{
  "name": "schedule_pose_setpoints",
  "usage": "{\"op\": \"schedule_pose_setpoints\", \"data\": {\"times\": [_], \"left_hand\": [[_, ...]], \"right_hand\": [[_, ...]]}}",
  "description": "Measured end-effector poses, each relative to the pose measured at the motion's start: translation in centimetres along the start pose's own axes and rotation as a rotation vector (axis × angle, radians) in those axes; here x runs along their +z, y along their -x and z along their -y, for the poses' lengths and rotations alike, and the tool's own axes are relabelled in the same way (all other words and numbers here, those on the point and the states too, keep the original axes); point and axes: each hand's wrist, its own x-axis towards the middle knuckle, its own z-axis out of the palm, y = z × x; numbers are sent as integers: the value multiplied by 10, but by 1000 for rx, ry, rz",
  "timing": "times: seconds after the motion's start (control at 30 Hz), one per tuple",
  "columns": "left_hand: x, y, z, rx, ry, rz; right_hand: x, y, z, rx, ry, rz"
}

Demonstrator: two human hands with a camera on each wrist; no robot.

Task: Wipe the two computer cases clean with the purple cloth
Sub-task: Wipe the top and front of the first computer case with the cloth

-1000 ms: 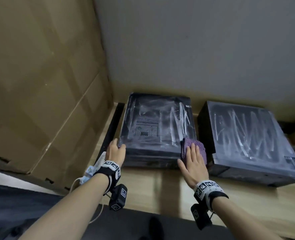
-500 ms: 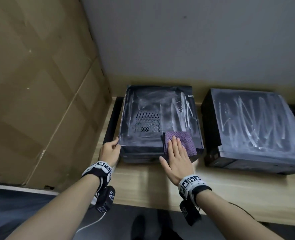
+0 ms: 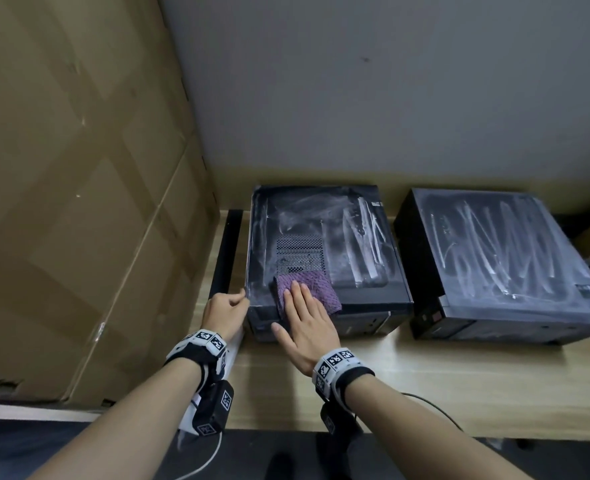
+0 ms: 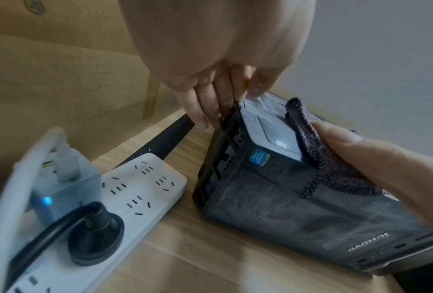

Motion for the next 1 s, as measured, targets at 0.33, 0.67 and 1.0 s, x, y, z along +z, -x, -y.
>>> {"op": "schedule_pose_setpoints", "data": {"times": [0.33, 0.67, 1.0], "left_hand": [[-8, 11, -32, 30, -261, 33], [-17, 8, -56, 93, -704, 248], [-19, 6, -66, 176, -948, 246]], "right_hand": [[-34, 23, -104, 110, 96, -5], [-41, 33, -111, 287, 134, -32], [-25, 9, -36, 88, 114, 49]]}}
